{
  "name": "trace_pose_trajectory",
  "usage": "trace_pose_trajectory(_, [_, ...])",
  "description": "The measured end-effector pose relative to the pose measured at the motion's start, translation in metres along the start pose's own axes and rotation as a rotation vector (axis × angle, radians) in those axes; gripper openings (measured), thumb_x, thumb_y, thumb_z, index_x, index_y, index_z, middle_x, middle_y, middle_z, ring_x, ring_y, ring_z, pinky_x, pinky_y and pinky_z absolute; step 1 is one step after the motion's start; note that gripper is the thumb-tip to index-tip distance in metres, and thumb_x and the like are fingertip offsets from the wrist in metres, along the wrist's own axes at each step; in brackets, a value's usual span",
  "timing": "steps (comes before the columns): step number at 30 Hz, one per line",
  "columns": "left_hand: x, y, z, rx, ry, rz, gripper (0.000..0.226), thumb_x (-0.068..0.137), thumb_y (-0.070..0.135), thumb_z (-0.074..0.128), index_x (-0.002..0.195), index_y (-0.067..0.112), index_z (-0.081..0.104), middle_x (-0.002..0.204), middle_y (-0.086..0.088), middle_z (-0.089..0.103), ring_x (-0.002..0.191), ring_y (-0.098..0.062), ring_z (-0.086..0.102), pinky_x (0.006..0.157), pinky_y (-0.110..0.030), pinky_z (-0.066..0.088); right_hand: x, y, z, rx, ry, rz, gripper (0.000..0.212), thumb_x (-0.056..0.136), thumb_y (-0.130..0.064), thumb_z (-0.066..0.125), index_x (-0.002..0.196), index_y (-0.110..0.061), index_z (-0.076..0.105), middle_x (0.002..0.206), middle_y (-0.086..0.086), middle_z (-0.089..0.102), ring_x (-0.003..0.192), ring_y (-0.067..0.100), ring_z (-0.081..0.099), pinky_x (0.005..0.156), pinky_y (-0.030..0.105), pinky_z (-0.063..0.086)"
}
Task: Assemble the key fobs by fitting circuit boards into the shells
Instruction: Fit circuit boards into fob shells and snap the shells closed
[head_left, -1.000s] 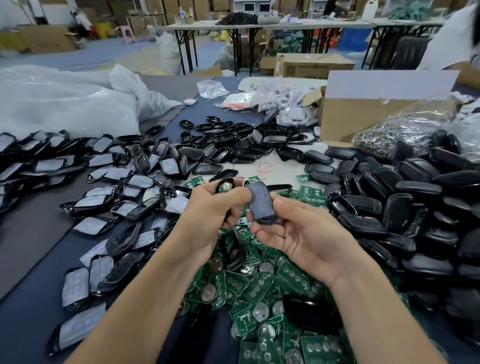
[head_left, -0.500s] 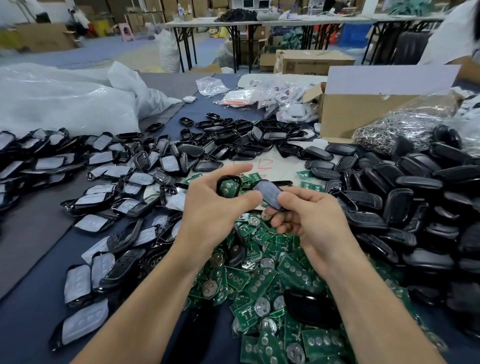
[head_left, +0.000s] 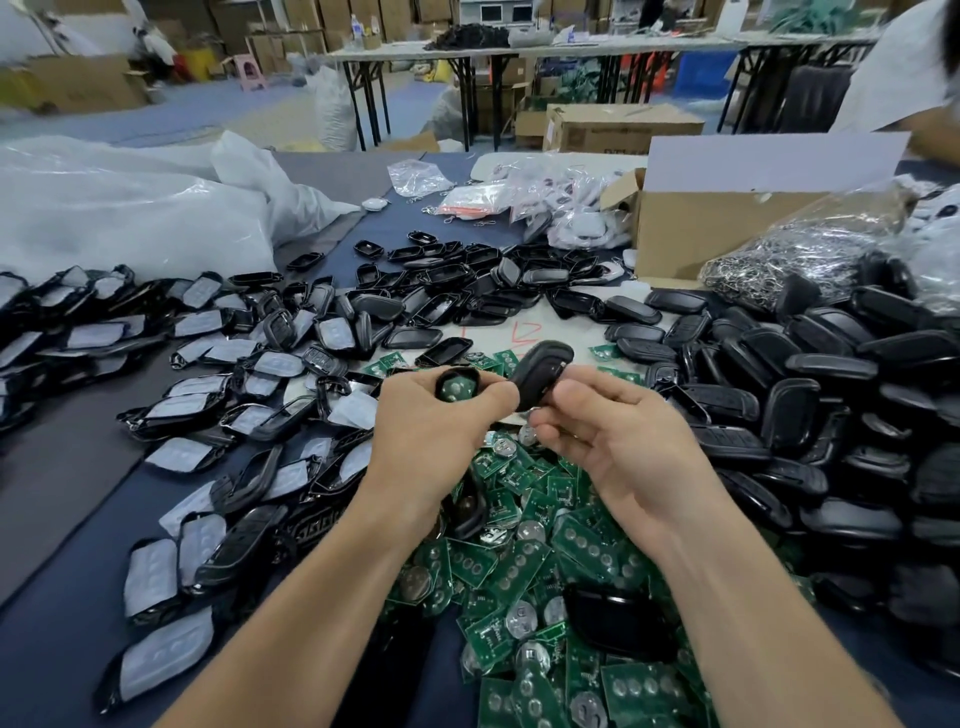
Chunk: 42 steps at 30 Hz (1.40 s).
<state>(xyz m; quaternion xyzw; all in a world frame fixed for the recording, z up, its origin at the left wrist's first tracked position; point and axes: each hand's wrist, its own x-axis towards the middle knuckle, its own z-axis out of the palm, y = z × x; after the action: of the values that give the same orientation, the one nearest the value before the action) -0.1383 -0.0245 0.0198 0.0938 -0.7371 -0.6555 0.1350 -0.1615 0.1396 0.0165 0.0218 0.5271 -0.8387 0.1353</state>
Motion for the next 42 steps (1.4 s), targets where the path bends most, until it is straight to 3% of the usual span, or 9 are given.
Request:
trace_pose_trajectory(5, [0.0, -0.001, 0.001, -0.134, -0.117, -0.107, 0.021, 0.086, 0.008, 0.08, 0.069, 0.018, 0.075, 0.048, 0.004, 0.046, 0.043, -0.01, 0.035, 0.04, -0.018, 0.03, -0.003, 0.0, 0.003, -0.103, 0.051, -0.103, 0.014, 0.094, 0.004, 0.066, 0.089, -0.005, 0.076, 0.073, 0.014, 0.068, 0.06, 0.018, 0.061, 0.061, 0.028, 0.054])
trace_pose_trajectory(14, [-0.001, 0.002, -0.004, -0.114, -0.21, -0.082, 0.013, 0.081, 0.001, 0.084, 0.083, 0.013, 0.081, 0.054, -0.003, 0.052, 0.046, -0.013, 0.038, 0.044, -0.021, 0.031, -0.005, 0.0, 0.004, -0.117, 0.076, -0.116, 0.019, 0.094, 0.002, 0.067, 0.082, -0.007, 0.078, 0.07, 0.014, 0.066, 0.054, 0.016, 0.056, 0.054, 0.026, 0.049])
trace_pose_trajectory(20, [-0.004, 0.002, 0.004, 0.098, 0.065, 0.026, 0.022, 0.075, 0.017, 0.087, 0.077, 0.038, 0.08, 0.048, 0.012, 0.059, 0.045, -0.01, 0.046, 0.05, -0.02, 0.042, -0.003, 0.015, 0.013, -0.226, 0.282, -0.291, 0.013, 0.085, -0.003, 0.08, 0.081, -0.011, 0.07, 0.068, 0.005, 0.073, 0.057, 0.016, 0.068, 0.056, 0.022, 0.054])
trace_pose_trajectory(22, [-0.006, -0.001, 0.006, 0.208, 0.155, 0.137, 0.029, 0.075, 0.021, 0.088, 0.075, 0.048, 0.078, 0.053, 0.017, 0.067, 0.044, -0.001, 0.054, 0.047, -0.014, 0.043, -0.005, 0.021, 0.019, -0.256, 0.274, -0.314, 0.017, 0.083, -0.013, 0.083, 0.078, -0.017, 0.067, 0.075, 0.005, 0.076, 0.069, 0.024, 0.074, 0.065, 0.031, 0.06])
trace_pose_trajectory(28, [-0.01, -0.006, 0.012, 0.225, 0.039, 0.232, 0.021, 0.076, 0.021, 0.091, 0.077, 0.04, 0.081, 0.063, 0.016, 0.072, 0.053, 0.002, 0.062, 0.05, -0.011, 0.045, -0.007, 0.022, 0.025, -0.183, 0.212, -0.27, 0.026, 0.086, -0.008, 0.081, 0.07, -0.024, 0.068, 0.076, 0.009, 0.073, 0.071, 0.021, 0.066, 0.077, 0.043, 0.059])
trace_pose_trajectory(32, [-0.008, 0.0, 0.008, -0.012, -0.181, 0.109, 0.024, 0.072, 0.019, 0.093, 0.094, 0.025, 0.084, 0.058, 0.014, 0.069, 0.049, 0.002, 0.057, 0.053, -0.011, 0.046, -0.004, 0.011, 0.017, 0.066, 0.156, -0.106, 0.014, 0.083, -0.004, 0.078, 0.088, -0.01, 0.066, 0.088, 0.018, 0.073, 0.078, 0.028, 0.069, 0.078, 0.041, 0.062])
trace_pose_trajectory(36, [-0.007, 0.008, 0.002, -0.182, -0.17, -0.082, 0.041, 0.079, 0.063, 0.073, 0.107, 0.034, 0.08, 0.063, 0.007, 0.062, 0.053, -0.007, 0.05, 0.05, -0.015, 0.042, -0.001, 0.001, 0.005, 0.356, 0.016, 0.074, 0.032, 0.076, -0.009, 0.073, 0.107, -0.003, 0.065, 0.101, 0.019, 0.078, 0.088, 0.026, 0.078, 0.074, 0.034, 0.064])
trace_pose_trajectory(38, [-0.006, 0.008, 0.0, -0.109, -0.13, -0.116, 0.025, 0.098, 0.048, 0.058, 0.103, 0.039, 0.08, 0.065, 0.003, 0.063, 0.057, -0.009, 0.054, 0.053, -0.018, 0.046, 0.001, 0.004, 0.004, 0.356, -0.028, 0.106, 0.041, 0.076, -0.008, 0.073, 0.115, 0.0, 0.065, 0.107, 0.021, 0.077, 0.091, 0.028, 0.078, 0.074, 0.034, 0.064])
trace_pose_trajectory(42, [-0.008, 0.002, 0.006, 0.055, -0.028, -0.04, 0.036, 0.106, 0.027, 0.053, 0.087, 0.035, 0.082, 0.077, 0.004, 0.077, 0.073, -0.003, 0.067, 0.07, -0.016, 0.053, 0.001, 0.01, 0.008, 0.208, -0.07, 0.068, 0.046, 0.076, -0.011, 0.074, 0.119, 0.001, 0.066, 0.111, 0.019, 0.077, 0.095, 0.026, 0.077, 0.079, 0.031, 0.063])
